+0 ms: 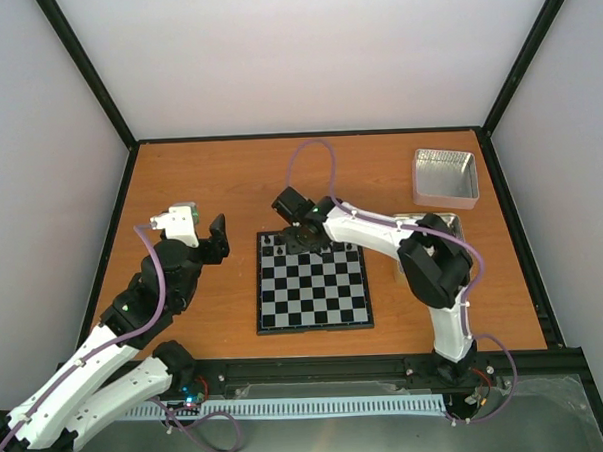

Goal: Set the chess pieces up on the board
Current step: Place the chess piece on the chessboard, then reset both arms

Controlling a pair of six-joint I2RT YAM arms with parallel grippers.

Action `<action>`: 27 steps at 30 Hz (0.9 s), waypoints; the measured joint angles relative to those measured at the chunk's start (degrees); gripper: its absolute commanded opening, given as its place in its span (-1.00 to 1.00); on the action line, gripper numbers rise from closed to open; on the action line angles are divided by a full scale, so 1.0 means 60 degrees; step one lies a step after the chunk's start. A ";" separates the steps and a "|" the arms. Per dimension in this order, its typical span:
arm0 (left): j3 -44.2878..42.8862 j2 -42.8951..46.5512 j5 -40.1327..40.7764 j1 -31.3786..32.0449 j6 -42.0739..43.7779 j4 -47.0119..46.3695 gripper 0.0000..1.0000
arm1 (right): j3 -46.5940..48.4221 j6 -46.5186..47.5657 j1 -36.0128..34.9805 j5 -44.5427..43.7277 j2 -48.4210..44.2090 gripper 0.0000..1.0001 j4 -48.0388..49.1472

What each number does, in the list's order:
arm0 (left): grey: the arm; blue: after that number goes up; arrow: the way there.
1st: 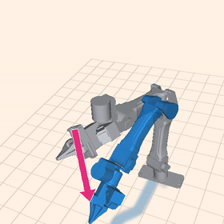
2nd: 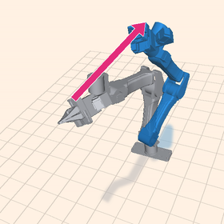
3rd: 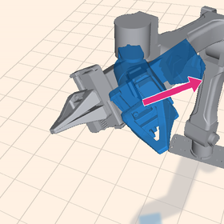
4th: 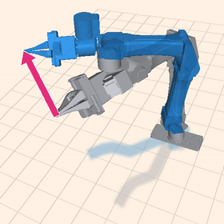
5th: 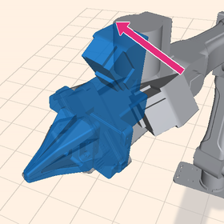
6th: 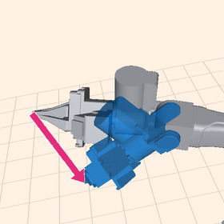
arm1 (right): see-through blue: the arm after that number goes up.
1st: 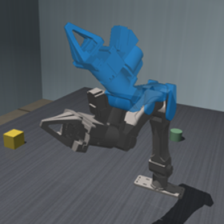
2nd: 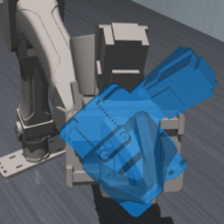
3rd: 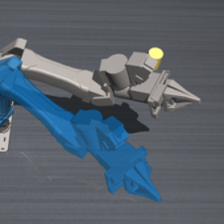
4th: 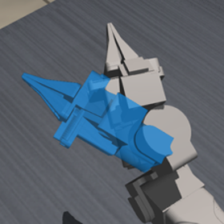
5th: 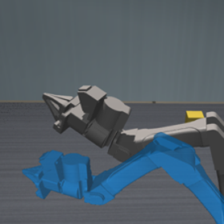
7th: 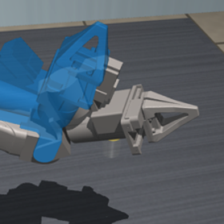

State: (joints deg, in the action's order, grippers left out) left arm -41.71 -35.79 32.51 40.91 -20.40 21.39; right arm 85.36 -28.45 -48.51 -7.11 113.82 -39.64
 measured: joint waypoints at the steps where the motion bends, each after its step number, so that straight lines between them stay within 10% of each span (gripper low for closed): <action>1: -0.0004 0.0000 -0.0007 0.0000 0.0000 0.0004 0.64 | 0.0000 0.0004 0.0000 -0.0007 -0.0131 -0.43 -0.0062; 6: -0.0248 0.0000 -0.0474 0.0000 0.0025 0.0113 0.98 | -0.0379 -0.0011 0.0015 -0.0346 -0.1504 -0.33 -0.0080; 27: -0.2841 0.1727 -0.1388 0.0000 0.0382 0.1847 0.99 | -0.3756 0.0375 0.0546 -0.5049 -1.1766 0.50 -0.2368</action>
State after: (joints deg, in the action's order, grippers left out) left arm -58.76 -25.43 24.18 40.91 -18.11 32.47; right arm 62.83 -26.20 -45.23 -37.41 43.22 -53.84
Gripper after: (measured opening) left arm 0.997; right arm 0.727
